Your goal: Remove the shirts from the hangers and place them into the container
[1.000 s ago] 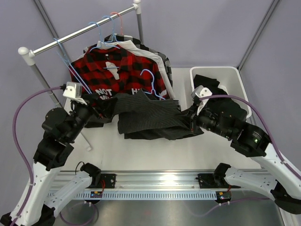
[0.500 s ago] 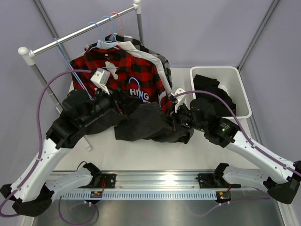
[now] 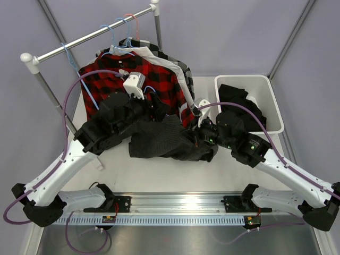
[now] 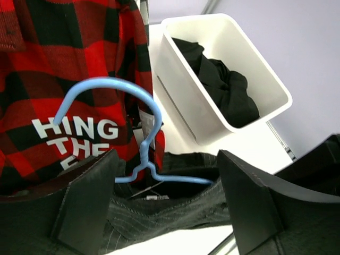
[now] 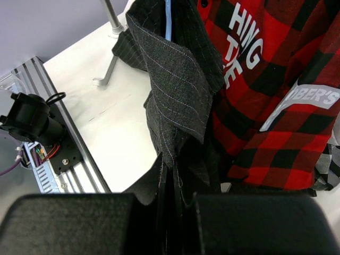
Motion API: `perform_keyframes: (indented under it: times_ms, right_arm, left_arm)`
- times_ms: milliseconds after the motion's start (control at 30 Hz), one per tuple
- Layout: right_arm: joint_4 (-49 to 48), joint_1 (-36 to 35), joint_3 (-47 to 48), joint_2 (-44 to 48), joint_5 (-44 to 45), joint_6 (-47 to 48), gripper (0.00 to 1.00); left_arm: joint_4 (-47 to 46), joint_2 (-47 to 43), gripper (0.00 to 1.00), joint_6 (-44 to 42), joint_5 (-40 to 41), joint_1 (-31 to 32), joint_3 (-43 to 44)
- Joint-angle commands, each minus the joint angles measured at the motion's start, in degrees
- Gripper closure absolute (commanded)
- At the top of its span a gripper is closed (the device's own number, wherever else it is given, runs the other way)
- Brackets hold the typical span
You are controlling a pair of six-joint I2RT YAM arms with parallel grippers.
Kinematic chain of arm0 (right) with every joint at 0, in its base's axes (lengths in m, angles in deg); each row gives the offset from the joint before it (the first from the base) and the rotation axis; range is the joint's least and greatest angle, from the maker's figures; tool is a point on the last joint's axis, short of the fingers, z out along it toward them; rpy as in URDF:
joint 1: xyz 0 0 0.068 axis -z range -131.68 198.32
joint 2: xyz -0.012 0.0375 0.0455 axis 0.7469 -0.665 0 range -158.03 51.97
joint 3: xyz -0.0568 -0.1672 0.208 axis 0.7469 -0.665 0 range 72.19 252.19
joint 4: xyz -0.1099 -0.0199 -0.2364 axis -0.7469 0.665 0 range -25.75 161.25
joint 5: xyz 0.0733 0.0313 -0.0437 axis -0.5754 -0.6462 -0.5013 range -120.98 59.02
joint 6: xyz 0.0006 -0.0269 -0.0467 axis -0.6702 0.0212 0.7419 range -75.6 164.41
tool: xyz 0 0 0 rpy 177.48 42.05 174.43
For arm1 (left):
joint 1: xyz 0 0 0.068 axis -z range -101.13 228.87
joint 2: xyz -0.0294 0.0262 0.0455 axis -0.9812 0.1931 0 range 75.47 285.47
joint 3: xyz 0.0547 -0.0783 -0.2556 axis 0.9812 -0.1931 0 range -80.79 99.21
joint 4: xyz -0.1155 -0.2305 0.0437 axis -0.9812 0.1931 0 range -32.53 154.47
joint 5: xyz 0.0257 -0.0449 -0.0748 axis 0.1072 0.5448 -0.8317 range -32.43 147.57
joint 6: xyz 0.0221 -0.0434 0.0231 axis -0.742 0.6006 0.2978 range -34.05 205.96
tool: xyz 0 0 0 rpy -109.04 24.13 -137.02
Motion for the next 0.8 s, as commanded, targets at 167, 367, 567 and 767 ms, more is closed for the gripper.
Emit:
perform_keyframes:
  times_ms: [167,367,567,767]
  right_arm:
    - [-6.0,-0.6,-0.4,2.6,-1.7,-1.1,1.00]
    - [-6.2,-0.6,-0.3,3.4,-2.6,-1.2,1.00]
    - [-6.2,-0.5,-0.5,3.8,-3.3,-1.3,1.00]
    - [-6.3,-0.6,-1.0,3.5,-4.5,-1.8,1.00]
  left_arm:
    - [-2.8,2.9,0.34,-1.8,6.4,2.4,4.6]
    - [-3.6,3.1,0.46,-2.3,9.0,3.0,3.8]
    - [-6.0,3.1,0.62,-2.8,10.3,3.1,2.7]
    - [-8.2,2.4,1.00,-2.9,10.2,3.1,1.6]
